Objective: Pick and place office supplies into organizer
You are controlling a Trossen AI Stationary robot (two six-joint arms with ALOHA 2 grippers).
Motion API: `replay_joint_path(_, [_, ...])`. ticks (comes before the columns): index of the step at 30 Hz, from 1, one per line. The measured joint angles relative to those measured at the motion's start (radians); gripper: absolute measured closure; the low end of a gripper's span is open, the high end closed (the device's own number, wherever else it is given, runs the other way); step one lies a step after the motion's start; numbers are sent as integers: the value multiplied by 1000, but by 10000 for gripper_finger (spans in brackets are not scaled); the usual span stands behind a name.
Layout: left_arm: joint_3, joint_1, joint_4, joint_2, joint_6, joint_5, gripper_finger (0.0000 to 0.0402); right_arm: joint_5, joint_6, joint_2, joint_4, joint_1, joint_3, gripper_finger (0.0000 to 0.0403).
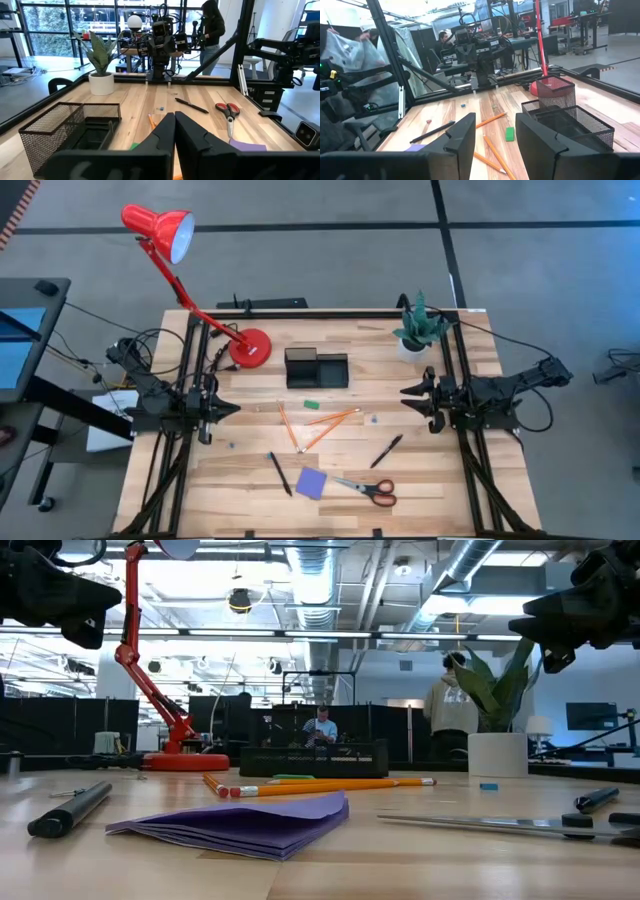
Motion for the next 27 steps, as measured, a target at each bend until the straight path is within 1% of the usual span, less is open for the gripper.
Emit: replay_joint_path(27, [0, 0, 0, 0, 6, 0, 401, 0, 0, 0, 0, 0, 0, 270])
